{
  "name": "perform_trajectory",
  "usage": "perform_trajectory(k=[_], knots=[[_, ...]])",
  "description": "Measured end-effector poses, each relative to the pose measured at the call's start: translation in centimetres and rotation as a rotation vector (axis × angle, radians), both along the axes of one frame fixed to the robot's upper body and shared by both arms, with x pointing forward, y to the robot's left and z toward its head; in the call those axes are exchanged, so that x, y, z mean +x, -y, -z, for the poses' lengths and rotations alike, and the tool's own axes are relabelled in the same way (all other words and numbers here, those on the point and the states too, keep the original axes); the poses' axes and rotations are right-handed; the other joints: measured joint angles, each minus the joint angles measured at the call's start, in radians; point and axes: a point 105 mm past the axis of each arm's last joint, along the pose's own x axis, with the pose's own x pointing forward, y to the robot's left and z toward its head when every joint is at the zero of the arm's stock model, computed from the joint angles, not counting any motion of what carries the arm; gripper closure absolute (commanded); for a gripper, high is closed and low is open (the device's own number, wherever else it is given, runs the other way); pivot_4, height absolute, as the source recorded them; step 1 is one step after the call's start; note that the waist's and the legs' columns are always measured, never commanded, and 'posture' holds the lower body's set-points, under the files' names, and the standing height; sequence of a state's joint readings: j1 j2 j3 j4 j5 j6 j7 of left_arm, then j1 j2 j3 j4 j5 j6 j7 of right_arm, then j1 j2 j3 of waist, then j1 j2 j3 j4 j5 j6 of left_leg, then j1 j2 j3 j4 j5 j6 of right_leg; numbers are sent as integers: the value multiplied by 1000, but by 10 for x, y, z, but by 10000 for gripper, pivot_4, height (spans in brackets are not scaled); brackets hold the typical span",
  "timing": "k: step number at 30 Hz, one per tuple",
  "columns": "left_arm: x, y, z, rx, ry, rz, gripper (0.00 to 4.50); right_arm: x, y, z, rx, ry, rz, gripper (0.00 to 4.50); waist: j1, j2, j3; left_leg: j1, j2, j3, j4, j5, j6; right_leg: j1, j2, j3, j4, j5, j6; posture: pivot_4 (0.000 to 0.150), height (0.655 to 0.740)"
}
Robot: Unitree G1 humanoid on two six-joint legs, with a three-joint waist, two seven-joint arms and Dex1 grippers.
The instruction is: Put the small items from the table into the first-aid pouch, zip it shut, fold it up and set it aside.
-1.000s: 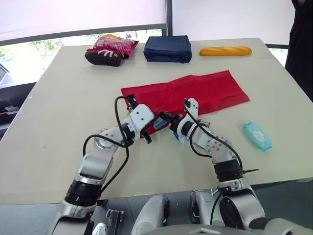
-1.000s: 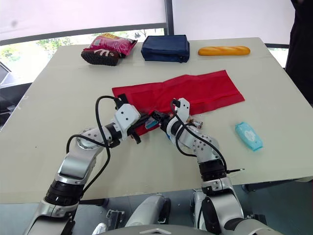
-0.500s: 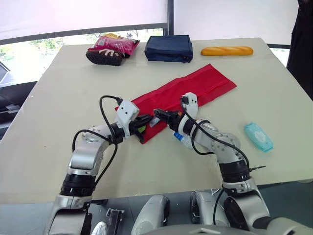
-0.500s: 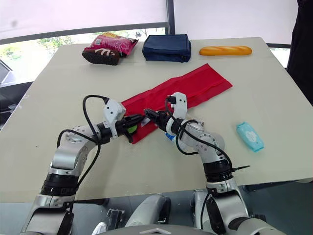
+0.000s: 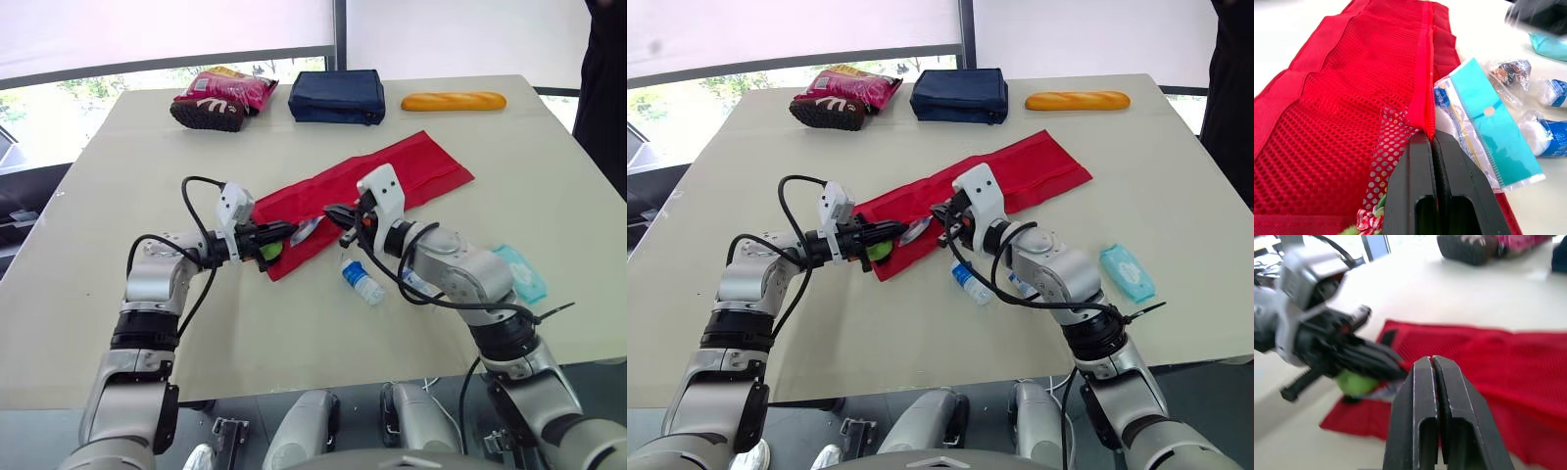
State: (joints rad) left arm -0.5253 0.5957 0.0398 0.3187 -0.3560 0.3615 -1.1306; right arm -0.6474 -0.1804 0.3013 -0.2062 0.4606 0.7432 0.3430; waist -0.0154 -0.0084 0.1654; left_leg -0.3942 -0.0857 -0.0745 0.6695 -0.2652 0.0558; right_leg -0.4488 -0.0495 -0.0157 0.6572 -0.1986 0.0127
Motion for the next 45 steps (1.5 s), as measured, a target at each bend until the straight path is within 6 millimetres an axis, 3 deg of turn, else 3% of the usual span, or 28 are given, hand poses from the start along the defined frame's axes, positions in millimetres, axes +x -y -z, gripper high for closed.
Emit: perform_trajectory(k=[4, 7, 13, 32, 45], knots=[[-1, 5, 0, 2, 5, 36, 45000, -8, -18, 4, -61, 41, -42, 44844, 0, 0, 0, 0, 0, 0, 0, 0, 0, 0, 0, 0, 0, 0, 0, 1500, 7390], [0, 9, -2, -8, 19, 47, 45000, -9, -25, 23, -159, 42, -46, 44844, 0, 0, 0, 0, 0, 0, 0, 0, 0, 0, 0, 0, 0, 0, 0, 1500, 7390], [0, 11, -2, 0, 31, 52, 45000, -4, -16, 63, -298, -3, 3, 44844, 1, 0, 0, 0, 0, 0, 0, 0, 0, 0, 0, 0, 0, 0, 0, 1500, 7390], [-12, 26, 3, 12, 14, 126, 45000, 9, -21, 78, -355, 9, 71, 44844, -1, 0, 0, 0, 0, 0, 0, 0, 0, 0, 0, 0, 0, 0, 0, 1500, 7390], [-23, 34, 2, -12, 5, 168, 45000, 25, -39, 74, -374, 46, 112, 44844, -4, 0, 0, 0, 0, 0, 0, 0, 0, 0, 0, 0, 0, 0, 0, 1500, 7390]])
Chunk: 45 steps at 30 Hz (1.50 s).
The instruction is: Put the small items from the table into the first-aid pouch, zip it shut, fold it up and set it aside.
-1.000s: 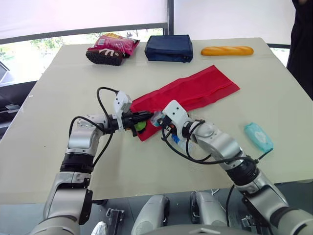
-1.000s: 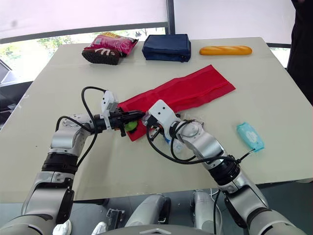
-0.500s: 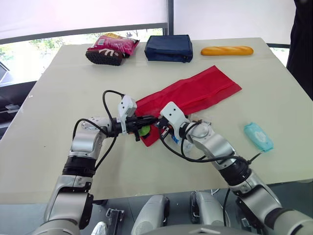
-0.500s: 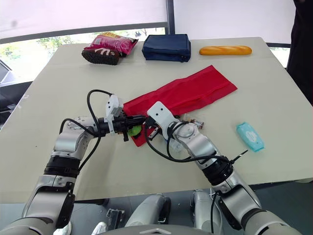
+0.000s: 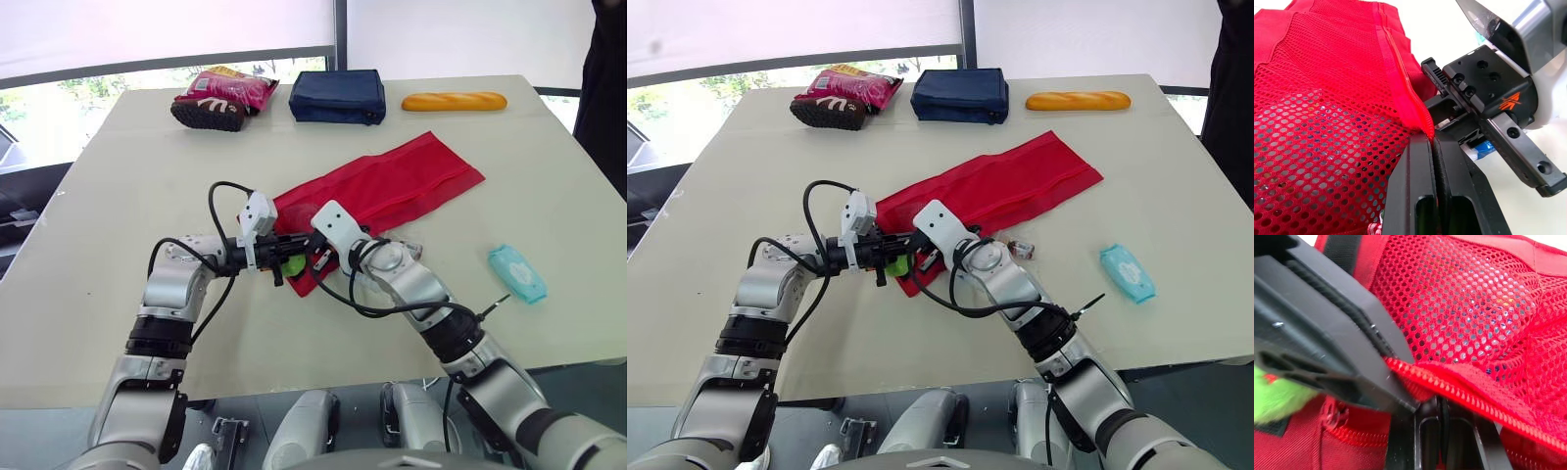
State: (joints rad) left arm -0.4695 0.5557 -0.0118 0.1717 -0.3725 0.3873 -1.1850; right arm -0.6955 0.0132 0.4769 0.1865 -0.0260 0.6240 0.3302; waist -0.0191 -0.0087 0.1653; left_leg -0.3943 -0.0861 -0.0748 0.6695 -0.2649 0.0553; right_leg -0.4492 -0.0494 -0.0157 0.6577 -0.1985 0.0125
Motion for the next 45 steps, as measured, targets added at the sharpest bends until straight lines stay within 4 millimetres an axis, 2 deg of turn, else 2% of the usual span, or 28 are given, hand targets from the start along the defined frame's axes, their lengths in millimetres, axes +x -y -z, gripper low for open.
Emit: perform_trajectory(k=[10, 13, 15, 18, 19, 20, 21, 24, 30, 33, 35, 36, 38, 39, 40, 41, 42, 44, 45], knots=[[1, -1, 0, -2, 16, 1, 45000, 5, -2, 0, 43, 31, 25, 44844, 0, 0, 0, 0, 0, 0, 0, 0, 0, 0, 0, 0, 0, 0, 0, 1500, 7390], [7, -12, 4, 31, 10, -26, 45000, -2, 8, -2, 49, 42, -6, 44844, 2, 0, 0, 0, 0, 0, 0, 0, 0, 0, 0, 0, 0, 0, 0, 1500, 7390], [13, -23, 8, 66, 7, -53, 45000, -15, 20, -10, 66, 51, -64, 44844, 2, 0, 0, 0, 0, -1, 0, 0, 0, 0, 0, 0, -1, 0, 0, 1500, 7390], [16, -27, 11, 79, 4, -68, 45000, -22, 25, -17, 85, 56, -86, 44844, 0, 0, 0, 0, 0, -1, 0, 0, 0, 0, 0, 0, 0, 0, 0, 1500, 7390], [17, -29, 11, 88, 8, -70, 45000, -26, 27, -20, 100, 59, -101, 44844, 2, 0, 0, 0, 0, -1, 0, 0, 0, 0, 1, 0, 0, 0, 0, 1500, 7390], [18, -37, 14, 134, 20, -75, 45000, -38, 33, -33, 149, 83, -137, 44844, 0, 0, 0, 0, 0, -1, 0, 0, 0, 0, 0, 0, 0, 0, 0, 1500, 7390], [18, -39, 14, 144, 22, -76, 45000, -39, 34, -35, 155, 88, -141, 44844, -1, 0, 0, 0, 0, -1, 0, 0, 0, 0, 0, 0, 0, 0, 0, 1500, 7390], [16, -51, 16, 197, 36, -75, 45000, -50, 50, -49, 229, 117, -149, 44844, 3, 0, 0, 0, 0, -1, 0, 0, 0, 0, 0, 0, 0, 0, 0, 1500, 7390], [9, -88, 22, 316, 51, -109, 45000, -73, 109, -64, 336, 177, -126, 44844, 2, 0, 0, 1, 1, -1, 0, 0, 0, 0, 0, 0, 0, 0, 0, 1500, 7390], [8, -106, 22, 376, 81, -127, 45000, -83, 130, -73, 365, 207, -124, 44844, 1, 0, 0, 1, 2, 0, -1, 0, 0, 1, 1, -1, 0, 0, 0, 1500, 7390], [9, -114, 21, 402, 91, -140, 45000, -86, 138, -75, 369, 216, -117, 44844, 0, 0, 0, 1, 2, 0, -1, 0, 0, 1, 1, -1, 0, 0, 0, 1500, 7390], [10, -128, 20, 441, 99, -167, 45000, -89, 147, -75, 357, 220, -118, 44844, 0, -1, 0, 2, 2, 0, -1, 0, 0, 1, 1, -1, 0, 0, 0, 1500, 7390], [11, -132, 20, 448, 101, -179, 45000, -90, 149, -75, 356, 218, -121, 44844, 1, 0, 0, 2, 2, 0, -1, 0, 0, 1, 1, -1, 0, 0, 0, 1500, 7390], [11, -133, 19, 450, 103, -181, 45000, -90, 150, -75, 352, 216, -125, 40881, 3, 0, 0, 1, 2, 0, -1, 0, 0, 1, 1, -1, 0, 0, 0, 1500, 7390], [13, -135, 19, 455, 108, -186, 45000, -92, 150, -74, 342, 210, -135, 39627, 4, 0, 0, 1, 2, 0, 0, 0, 0, 1, 1, -1, 0, 0, 0, 1500, 7390], [14, -139, 19, 468, 115, -194, 40159, -93, 152, -73, 328, 206, -149, 34982, 5, -1, 0, 1, 2, 0, 0, 0, 0, 1, 1, -1, 0, 0, 1, 1500, 7390], [16, -142, 18, 486, 122, -200, 37957, -95, 153, -72, 325, 201, -155, 30269, 5, -1, 0, 1, 2, 0, 0, 0, 0, 1, 0, -1, 0, 0, 1, 1500, 7390], [18, -146, 16, 507, 133, -214, 33611, -96, 154, -72, 328, 197, -165, 25224, 5, -1, 0, 1, 2, 0, 0, -1, 1, 1, 0, -1, 0, 0, 1, 1500, 7390], [21, -149, 15, 525, 138, -221, 29036, -97, 155, -73, 323, 193, -175, 20577, 6, -1, 0, 1, 2, 0, 0, -1, 2, 1, 0, -2, 0, 0, 1, 1500, 7390]])
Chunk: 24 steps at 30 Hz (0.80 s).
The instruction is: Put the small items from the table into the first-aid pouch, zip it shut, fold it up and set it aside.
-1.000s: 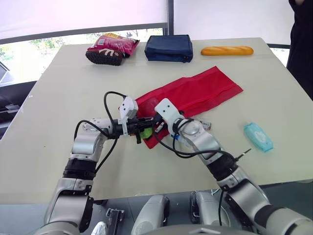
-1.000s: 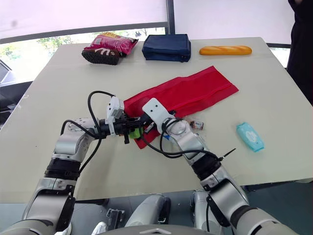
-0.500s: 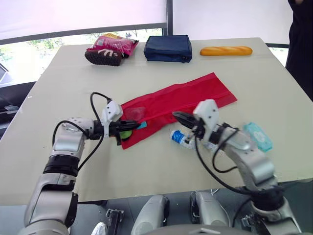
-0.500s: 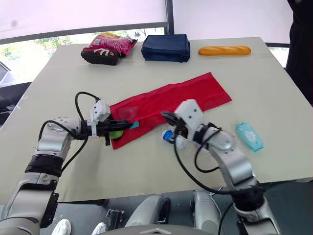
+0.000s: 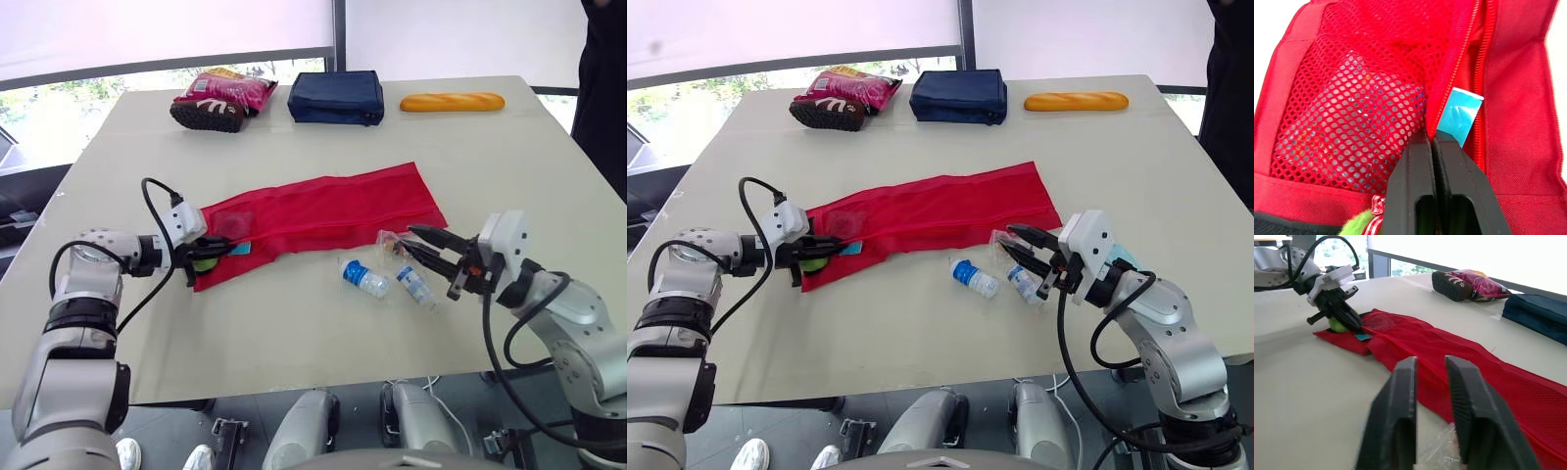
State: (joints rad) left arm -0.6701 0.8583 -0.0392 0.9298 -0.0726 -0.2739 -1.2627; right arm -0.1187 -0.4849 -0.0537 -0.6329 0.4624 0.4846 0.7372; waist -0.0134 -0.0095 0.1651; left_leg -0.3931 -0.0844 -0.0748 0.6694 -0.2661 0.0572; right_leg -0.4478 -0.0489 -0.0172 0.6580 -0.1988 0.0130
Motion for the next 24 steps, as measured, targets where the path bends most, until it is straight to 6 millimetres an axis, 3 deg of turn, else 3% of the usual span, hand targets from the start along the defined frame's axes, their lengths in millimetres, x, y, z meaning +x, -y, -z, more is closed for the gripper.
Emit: perform_trajectory(k=[4, 6, 11, 15, 20, 24], knots=[[1, -1, -4, 2, -6, 14, 9563, -3, 2, 1, -3, -12, -11, 368, 1, 0, 0, -1, 0, 0, 0, 0, 0, 0, 0, 0, 0, 0, 0, 1500, 7390], [-2, 1, -5, -17, -38, 45, 1420, -6, 2, 2, -12, -15, -18, 0, 1, -1, 0, -1, 0, 0, 1, 1, -1, 0, 0, 0, 0, 0, 0, 1500, 7390], [-6, 14, -16, -94, -96, 116, 1420, -8, 2, 2, -9, -15, -21, 0, 2, -2, 1, -2, 0, 0, 1, 1, -1, 0, 0, -1, 0, 0, 0, 1500, 7390], [5, 59, -31, -152, -19, 223, 1420, -8, 2, 1, -5, -10, -4, 0, 13, -3, 1, -3, 0, 0, 3, 0, 0, 0, -1, -1, 0, 0, 0, 1500, 7390], [21, 106, -23, -211, 23, 224, 1420, -9, -1, 1, -4, -9, -2, 0, 12, -3, 1, -3, 0, 0, 4, 0, -1, 0, -1, -1, 0, 0, 0, 1500, 7390], [26, 119, -14, -185, 21, 209, 1420, -8, -2, 0, -3, -6, 2, 0, 6, -3, 1, -3, 0, 0, 3, 0, -1, 0, -1, -1, 0, 0, 0, 1500, 7390]])
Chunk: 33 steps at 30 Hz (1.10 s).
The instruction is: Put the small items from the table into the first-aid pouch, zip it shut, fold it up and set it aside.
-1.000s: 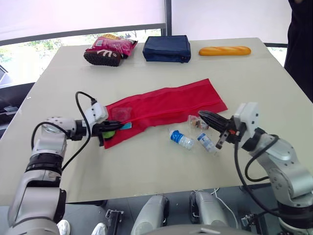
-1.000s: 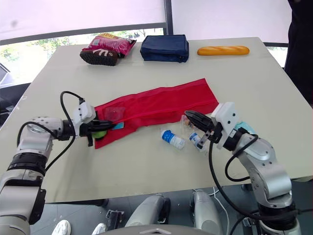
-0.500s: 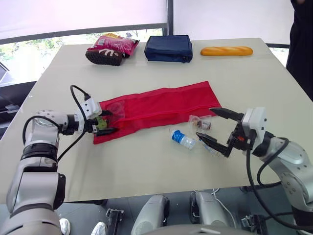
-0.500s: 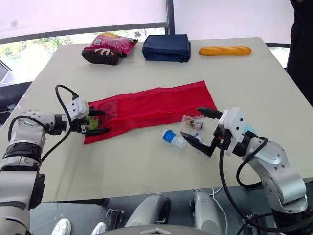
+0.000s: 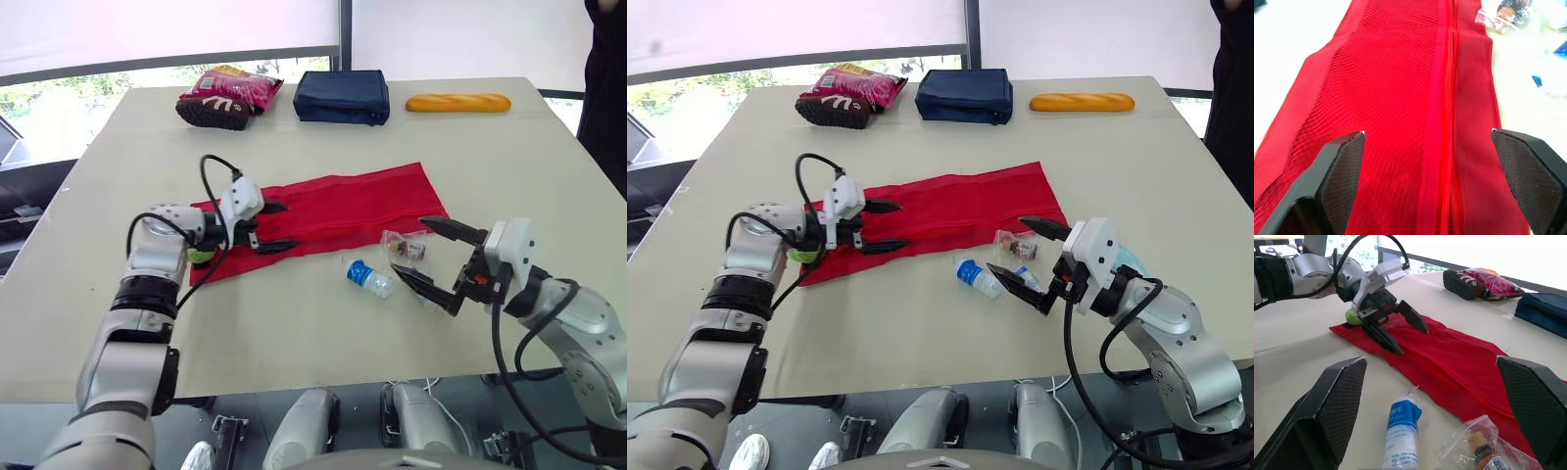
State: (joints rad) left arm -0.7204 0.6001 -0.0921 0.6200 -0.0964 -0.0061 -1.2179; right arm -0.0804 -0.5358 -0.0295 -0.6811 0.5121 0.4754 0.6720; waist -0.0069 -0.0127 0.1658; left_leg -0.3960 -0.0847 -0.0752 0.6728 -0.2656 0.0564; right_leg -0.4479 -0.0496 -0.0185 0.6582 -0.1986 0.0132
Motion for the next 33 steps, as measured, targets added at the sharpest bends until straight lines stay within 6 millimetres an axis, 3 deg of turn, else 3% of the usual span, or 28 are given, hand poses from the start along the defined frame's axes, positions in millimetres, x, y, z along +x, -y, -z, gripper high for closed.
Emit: perform_trajectory(k=[4, 7, 8, 9, 11, 15, 26, 33], knots=[[5, 7, 6, 43, 20, -12, 1420, 0, -3, -5, -2, 15, 0, 0, 2, 0, 0, 0, 0, 0, 0, 0, 0, 0, 0, 0, 0, 0, 0, 1500, 7390], [12, 5, 9, 67, 41, -47, 7103, -1, -3, -7, -7, 13, 7, 0, 5, 0, 0, 0, 0, 0, 0, 0, 0, 0, 0, 0, 0, 0, 0, 1500, 7390], [14, 5, 9, 62, 44, -58, 13023, -2, -4, -8, -5, 12, 8, 0, 6, 0, 0, 0, 0, 0, 0, 0, 0, 0, 0, 0, 0, 0, 0, 1500, 7390], [15, 6, 9, 57, 44, -60, 14328, -3, -4, -8, -4, 12, 9, 0, 7, 0, 0, 0, 0, 0, 0, 0, 0, 0, 0, 0, 0, 0, 0, 1500, 7390], [17, 9, 8, 49, 45, -59, 23243, -3, -3, -10, -9, 12, 30, 0, 9, 0, 0, 0, 0, 0, 0, 0, 0, 0, 0, 0, 0, 0, 0, 1500, 7390], [15, 8, 11, 49, 34, -48, 43768, 2, 7, -9, -55, 15, 112, 0, 9, 0, 0, 0, 0, 0, 0, 0, 0, 0, 0, 0, 0, 0, 0, 1500, 7390], [11, 11, 14, 4, -28, -18, 44492, 6, 15, -5, -75, -9, 192, 0, 13, 0, 0, 0, 0, 0, 1, 0, 0, 0, 0, 0, 0, 0, 0, 1500, 7390], [8, 14, 14, -1, -58, 9, 44492, -8, 18, 3, -53, -74, 183, 0, 19, -1, 0, 0, 0, 0, 1, 0, 0, 0, 0, 0, 0, 0, 0, 1500, 7390]])
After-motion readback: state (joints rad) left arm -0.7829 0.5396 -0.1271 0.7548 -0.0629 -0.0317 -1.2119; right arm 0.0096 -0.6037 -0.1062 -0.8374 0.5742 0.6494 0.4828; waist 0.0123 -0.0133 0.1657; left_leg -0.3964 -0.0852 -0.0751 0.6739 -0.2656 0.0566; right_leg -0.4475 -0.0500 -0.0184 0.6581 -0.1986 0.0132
